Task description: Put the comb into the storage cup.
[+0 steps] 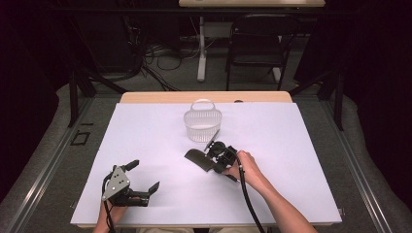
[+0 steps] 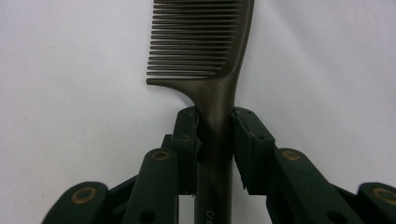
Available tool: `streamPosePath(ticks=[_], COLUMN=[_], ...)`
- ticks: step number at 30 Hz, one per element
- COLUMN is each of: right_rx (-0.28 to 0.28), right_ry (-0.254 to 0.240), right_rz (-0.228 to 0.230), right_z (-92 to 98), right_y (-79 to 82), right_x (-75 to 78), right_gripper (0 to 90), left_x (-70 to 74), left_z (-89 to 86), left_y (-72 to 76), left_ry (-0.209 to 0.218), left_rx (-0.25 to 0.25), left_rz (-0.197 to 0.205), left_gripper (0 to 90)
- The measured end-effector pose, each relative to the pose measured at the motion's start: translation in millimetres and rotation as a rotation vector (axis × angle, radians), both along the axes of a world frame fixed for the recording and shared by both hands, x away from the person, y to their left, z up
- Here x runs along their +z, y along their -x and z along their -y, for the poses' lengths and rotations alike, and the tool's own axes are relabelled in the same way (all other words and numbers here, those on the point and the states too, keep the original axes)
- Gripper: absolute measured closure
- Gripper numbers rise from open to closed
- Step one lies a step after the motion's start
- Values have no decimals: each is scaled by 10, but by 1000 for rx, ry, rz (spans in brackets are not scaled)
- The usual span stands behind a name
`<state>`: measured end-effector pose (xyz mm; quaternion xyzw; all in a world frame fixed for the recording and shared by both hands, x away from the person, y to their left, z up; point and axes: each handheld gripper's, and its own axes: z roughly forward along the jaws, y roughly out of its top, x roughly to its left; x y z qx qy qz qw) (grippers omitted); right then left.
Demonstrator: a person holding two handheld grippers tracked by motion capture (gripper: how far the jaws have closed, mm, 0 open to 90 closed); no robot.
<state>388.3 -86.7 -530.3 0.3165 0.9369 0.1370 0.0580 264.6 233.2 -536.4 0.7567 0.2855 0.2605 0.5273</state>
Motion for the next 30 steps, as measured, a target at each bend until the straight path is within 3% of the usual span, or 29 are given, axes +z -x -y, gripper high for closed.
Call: streamPosePath(ticks=[10, 30], right_rx=[2, 7], right_ry=[-53, -154], right_rz=[-5, 59], right_z=[65, 266], right_y=[23, 132], right_x=[40, 230], right_gripper=[727, 727], left_x=[-1, -4], left_z=[2, 7], left_y=[-1, -3], left_ry=[1, 1], left_rx=[0, 0], left_rz=[-1, -4], left_gripper=[0, 0])
